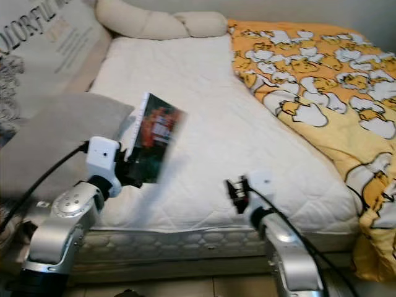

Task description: Clean up the room

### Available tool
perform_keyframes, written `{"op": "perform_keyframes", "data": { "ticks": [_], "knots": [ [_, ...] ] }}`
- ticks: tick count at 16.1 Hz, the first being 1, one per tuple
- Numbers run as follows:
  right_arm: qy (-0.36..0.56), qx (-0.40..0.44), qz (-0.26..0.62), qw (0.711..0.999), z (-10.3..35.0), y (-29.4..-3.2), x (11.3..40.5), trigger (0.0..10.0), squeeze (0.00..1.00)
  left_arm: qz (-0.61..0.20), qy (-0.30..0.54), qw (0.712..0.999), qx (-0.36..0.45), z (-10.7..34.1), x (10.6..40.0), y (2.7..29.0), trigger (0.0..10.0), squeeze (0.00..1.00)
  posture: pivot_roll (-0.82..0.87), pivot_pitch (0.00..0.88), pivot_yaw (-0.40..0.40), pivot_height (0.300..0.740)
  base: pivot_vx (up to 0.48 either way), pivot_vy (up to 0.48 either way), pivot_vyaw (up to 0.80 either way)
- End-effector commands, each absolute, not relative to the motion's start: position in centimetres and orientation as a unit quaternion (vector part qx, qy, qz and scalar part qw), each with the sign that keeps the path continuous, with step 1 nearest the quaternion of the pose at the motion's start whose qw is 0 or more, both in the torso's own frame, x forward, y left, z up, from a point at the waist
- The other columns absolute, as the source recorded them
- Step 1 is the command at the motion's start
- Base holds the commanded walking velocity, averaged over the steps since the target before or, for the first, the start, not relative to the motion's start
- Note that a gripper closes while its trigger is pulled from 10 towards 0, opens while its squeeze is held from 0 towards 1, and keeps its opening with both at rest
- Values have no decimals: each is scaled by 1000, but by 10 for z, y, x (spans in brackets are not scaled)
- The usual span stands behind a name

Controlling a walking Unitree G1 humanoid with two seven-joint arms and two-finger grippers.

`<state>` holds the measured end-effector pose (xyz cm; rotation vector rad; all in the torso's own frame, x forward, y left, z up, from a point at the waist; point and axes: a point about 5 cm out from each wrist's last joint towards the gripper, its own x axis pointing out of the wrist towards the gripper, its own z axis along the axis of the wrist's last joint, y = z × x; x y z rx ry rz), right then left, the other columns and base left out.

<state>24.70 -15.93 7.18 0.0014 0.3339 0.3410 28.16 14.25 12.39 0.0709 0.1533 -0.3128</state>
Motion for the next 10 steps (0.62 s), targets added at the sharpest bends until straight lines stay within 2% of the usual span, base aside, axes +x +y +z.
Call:
{"op": "perform_keyframes", "data": {
  "ticks": [1, 3, 4, 5, 10],
  "knots": [
    [156, 1, 191, 969, 79, -154, 249, 10000, 0, -138, 58, 987, 50, 133, 283, 150, 10000, 0, -25, 0, 9, 740, 0, 0, 0],
    [160, -20, 214, 963, 78, -150, 247, 10000, 0, -131, 55, 988, 52, 133, 282, 152, 10000, 0, -24, 0, 10, 740, 0, 0, 0],
    [161, -22, 217, 963, 78, -150, 247, 10000, 0, -130, 54, 989, 51, 133, 282, 153, 10000, 0, -21, 0, 8, 740, 0, 0, 800],
    [162, -21, 217, 962, 77, -149, 247, 10000, 0, -130, 53, 989, 50, 134, 282, 154, 10000, 0, -18, 0, 7, 740, 259, 0, 800],
    [161, -2, 185, 969, 76, -155, 249, 10000, 0, -156, 55, 985, 45, 134, 280, 149, 10000, 0, -22, 0, 12, 740, 290, 0, 0]
  ]
}}
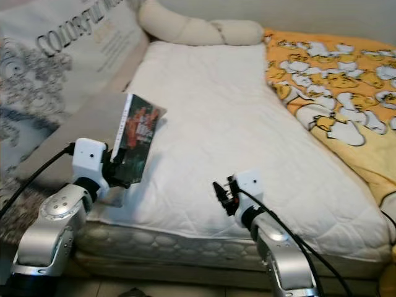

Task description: Clean up the room

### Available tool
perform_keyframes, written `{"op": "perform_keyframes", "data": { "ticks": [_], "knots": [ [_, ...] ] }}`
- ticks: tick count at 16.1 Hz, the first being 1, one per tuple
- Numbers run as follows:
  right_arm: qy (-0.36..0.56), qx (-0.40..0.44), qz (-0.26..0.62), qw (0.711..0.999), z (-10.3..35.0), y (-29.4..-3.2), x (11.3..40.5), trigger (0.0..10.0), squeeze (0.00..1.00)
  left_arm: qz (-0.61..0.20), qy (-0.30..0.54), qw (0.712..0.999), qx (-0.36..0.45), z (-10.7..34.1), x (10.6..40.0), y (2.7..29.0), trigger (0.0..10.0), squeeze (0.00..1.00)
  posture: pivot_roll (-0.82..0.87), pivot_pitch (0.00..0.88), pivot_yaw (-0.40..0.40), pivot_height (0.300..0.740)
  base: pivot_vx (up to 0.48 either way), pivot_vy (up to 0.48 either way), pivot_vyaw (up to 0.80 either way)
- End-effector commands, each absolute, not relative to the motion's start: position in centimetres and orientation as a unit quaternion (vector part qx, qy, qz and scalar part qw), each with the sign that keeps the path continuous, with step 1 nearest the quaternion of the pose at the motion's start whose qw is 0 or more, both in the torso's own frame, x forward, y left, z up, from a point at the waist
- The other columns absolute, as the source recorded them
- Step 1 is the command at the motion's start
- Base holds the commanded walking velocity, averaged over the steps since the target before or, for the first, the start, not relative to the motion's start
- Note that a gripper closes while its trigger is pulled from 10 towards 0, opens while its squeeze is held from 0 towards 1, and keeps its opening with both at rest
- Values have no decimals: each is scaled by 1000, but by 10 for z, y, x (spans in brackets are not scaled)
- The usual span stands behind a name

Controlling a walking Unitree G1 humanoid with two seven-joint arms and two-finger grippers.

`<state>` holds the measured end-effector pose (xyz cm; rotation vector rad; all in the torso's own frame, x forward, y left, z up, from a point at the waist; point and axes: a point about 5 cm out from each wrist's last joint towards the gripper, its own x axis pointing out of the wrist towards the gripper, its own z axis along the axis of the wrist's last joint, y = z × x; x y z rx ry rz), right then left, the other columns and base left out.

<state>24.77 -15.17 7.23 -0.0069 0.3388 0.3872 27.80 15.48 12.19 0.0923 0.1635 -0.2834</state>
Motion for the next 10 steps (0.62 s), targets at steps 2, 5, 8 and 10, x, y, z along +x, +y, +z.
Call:
{"op": "perform_keyframes", "data": {
  "ticks": [2, 5, 8, 10],
  "knots": [
    [155, 6, 177, 972, 78, -157, 249, 10000, 0, -161, 57, 984, 44, 133, 279, 147, 10000, 0, -25, 0, 13, 740, 306, 0, 0],
    [156, -22, 183, 970, 78, -157, 249, 10000, 0, -167, 57, 984, 41, 133, 279, 146, 10000, 0, -24, 0, 10, 740, 343, 0, 533],
    [159, -7, 166, 973, 77, -160, 250, 10000, 0, -170, 59, 983, 41, 132, 278, 146, 10000, 0, -23, 0, 10, 740, 369, 0, 0],
    [160, -8, 163, 974, 77, -161, 250, 10000, 0, -177, 60, 982, 42, 132, 277, 144, 10000, 0, -24, 0, 11, 740, 338, 0, 0]
  ]
}}
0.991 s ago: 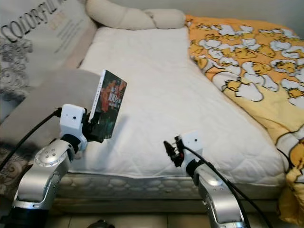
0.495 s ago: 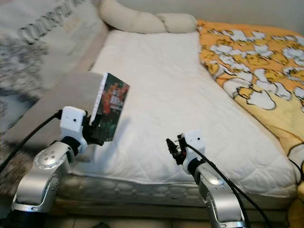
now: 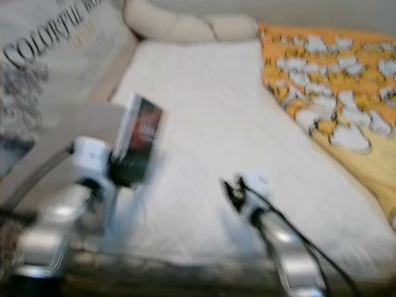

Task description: Clean up the room

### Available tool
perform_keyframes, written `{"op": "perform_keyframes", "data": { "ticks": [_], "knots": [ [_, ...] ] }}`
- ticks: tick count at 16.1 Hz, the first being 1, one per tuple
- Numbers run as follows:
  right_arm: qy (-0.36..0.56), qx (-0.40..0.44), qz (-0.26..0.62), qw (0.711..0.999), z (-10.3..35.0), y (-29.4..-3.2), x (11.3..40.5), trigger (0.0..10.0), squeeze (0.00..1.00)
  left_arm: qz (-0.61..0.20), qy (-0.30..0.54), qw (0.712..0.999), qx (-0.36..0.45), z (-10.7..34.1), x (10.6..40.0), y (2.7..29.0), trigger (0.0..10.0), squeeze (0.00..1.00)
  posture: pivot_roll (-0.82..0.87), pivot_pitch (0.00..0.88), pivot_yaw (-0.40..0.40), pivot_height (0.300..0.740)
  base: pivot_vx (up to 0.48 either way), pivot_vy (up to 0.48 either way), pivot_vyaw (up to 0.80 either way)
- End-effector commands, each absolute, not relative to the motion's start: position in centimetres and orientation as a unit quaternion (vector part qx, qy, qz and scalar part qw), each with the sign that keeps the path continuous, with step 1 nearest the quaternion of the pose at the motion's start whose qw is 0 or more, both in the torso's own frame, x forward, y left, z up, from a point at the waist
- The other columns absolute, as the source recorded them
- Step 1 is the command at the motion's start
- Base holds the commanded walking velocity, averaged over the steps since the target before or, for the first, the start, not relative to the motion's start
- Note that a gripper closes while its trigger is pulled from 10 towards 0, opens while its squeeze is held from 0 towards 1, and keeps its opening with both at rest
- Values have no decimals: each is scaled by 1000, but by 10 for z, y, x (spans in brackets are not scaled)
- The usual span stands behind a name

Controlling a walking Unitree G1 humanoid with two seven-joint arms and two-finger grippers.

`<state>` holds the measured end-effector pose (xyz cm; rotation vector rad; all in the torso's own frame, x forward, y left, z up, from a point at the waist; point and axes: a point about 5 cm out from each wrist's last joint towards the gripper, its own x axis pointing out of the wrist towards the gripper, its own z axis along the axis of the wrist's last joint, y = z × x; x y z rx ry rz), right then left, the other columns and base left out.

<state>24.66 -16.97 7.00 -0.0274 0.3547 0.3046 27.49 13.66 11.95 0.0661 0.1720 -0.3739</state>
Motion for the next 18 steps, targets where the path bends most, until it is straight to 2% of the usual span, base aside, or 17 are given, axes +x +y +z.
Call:
{"op": "perform_keyframes", "data": {
  "ticks": [1, 6, 9, 11, 14, 16, 18],
  "knots": [
    [160, -9, 161, 974, 76, -161, 249, 10000, 0, -183, 59, 981, 41, 132, 277, 143, 10000, 0, -25, 0, 12, 740, 0, 0, 0],
    [168, 1, 162, 972, 75, -161, 247, 10000, 0, -235, 89, 968, 12, 128, 276, 136, 10000, 0, -25, 0, 12, 740, 0, 0, 0],
    [189, -15, 206, 960, 76, -169, 247, 10000, 0, -312, 123, 942, -1, 125, 290, 126, 10000, 0, -29, 0, 16, 740, 0, 0, 0],
    [195, -28, 240, 951, 82, -180, 245, 10000, 0, -326, 149, 933, -15, 120, 303, 123, 10000, 0, -46, 0, 23, 740, 0, 0, 0],
    [214, -50, 306, 926, 92, -194, 238, 10000, 0, -346, 181, 915, -100, 115, 326, 115, 10000, 0, -77, 0, 37, 740, 0, 0, 0],
    [232, -65, 350, 905, 97, -201, 230, 10000, 0, -327, 212, 906, -168, 108, 344, 110, 10000, 0, -106, 0, 45, 740, 0, 0, 0],
    [242, -67, 368, 896, 102, -205, 226, 10000, 0, -309, 232, 900, -201, 100, 351, 108, 10000, 0, -137, 0, 48, 740, 0, 0, 0]
  ]
}}
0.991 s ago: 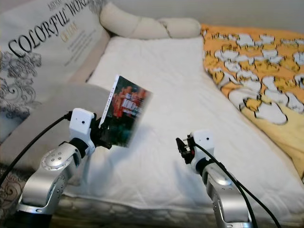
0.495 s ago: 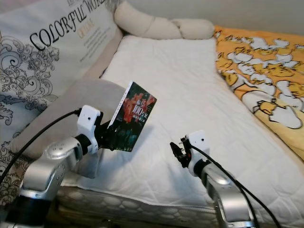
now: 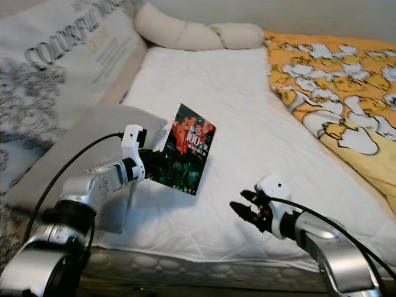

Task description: Clean up the room

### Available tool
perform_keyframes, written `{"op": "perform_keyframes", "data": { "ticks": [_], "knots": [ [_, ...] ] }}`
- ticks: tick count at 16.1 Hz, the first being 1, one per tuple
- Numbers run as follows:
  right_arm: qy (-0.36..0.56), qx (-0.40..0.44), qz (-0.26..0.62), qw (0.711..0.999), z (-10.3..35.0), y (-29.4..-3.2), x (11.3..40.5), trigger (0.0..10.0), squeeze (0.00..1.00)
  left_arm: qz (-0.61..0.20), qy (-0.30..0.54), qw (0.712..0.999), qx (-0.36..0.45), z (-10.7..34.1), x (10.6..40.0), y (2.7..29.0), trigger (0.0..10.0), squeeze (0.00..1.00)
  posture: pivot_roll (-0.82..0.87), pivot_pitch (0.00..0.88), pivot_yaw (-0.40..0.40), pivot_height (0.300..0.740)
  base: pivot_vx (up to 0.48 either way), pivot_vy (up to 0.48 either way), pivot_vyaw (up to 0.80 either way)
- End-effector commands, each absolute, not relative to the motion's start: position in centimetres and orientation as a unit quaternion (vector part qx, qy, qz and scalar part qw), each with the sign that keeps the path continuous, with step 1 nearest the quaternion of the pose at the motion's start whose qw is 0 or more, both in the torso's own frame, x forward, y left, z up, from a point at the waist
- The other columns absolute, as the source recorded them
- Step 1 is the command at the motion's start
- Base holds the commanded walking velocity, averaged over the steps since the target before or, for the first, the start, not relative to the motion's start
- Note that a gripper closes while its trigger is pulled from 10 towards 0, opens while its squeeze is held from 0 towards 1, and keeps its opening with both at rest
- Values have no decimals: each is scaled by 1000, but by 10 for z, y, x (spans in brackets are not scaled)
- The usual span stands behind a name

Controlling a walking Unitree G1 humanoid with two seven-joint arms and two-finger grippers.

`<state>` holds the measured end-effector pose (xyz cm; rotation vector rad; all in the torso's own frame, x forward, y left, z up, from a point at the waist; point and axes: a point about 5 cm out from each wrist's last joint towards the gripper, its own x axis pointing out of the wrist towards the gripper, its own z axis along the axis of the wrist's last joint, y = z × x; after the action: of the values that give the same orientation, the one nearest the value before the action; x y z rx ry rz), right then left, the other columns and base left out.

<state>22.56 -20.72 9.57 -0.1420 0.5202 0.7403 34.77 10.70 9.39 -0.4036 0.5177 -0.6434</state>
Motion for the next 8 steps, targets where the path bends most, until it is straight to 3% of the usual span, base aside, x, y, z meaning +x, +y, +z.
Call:
{"op": "perform_keyframes", "data": {
  "ticks": [1, 4, 8],
  "knots": [
    [248, -68, 375, 891, 104, -206, 223, 10000, 0, -291, 253, 896, -219, 91, 352, 105, 10000, 0, -163, 0, 43, 740, 0, 0, 0],
    [265, -71, 387, 880, 108, -209, 213, 10000, 0, -271, 292, 886, -238, 72, 347, 94, 10000, 0, -213, 0, 33, 740, 0, 0, 0],
    [280, -78, 395, 872, 116, -211, 203, 10000, 0, -243, 321, 896, -186, 53, 340, 89, 10000, 0, -260, 0, 34, 740, 0, 0, 0]
  ]
}}
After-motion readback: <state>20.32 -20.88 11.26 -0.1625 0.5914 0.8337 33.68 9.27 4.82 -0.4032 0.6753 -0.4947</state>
